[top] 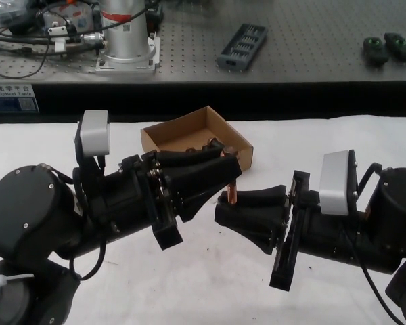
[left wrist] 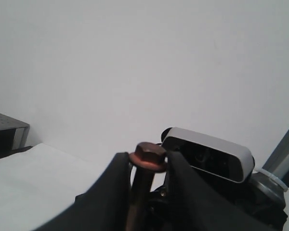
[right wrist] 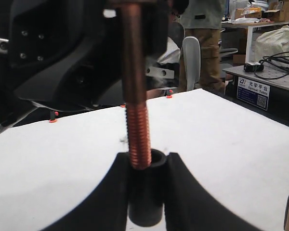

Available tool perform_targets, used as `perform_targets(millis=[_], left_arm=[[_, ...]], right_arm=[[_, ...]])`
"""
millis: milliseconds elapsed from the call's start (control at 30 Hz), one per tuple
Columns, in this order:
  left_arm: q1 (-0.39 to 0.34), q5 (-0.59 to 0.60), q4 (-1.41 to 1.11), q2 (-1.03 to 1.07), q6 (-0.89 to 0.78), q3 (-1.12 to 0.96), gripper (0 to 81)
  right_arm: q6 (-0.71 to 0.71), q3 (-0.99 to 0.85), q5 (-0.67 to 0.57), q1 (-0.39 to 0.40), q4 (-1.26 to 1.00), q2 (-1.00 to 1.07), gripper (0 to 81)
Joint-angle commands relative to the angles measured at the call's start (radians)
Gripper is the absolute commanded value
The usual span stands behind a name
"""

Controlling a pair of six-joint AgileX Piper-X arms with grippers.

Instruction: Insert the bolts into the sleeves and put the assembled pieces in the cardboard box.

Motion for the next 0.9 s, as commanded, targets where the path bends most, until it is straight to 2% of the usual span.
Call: perform_targets(millis=[0,233,567,867], left_arm=[[0.0,0.024,0.076,0.009,0.007,0.0,0.6],[0.0,0.024,0.079,0.009,0.01,0.0,0.6],[0.004,0.024,-0.039,0.003,-0.074,0.0,0.6],[0.004,0.045,-0.039,-0.104,-0.085,0.0,0.6]], right_arm=[[0.009,-0.006,-0.015,-0.005,-0.079,-0.019,5.8],[0.009,-0.006,-0.015,-0.005,-0.079,-0.019,5.8],[0.006,-0.002,-0.024,-0.007,-0.06,-0.019,5.8],[-0.046,-0.002,-0.054,-0.007,0.007,-0.019,5.8]])
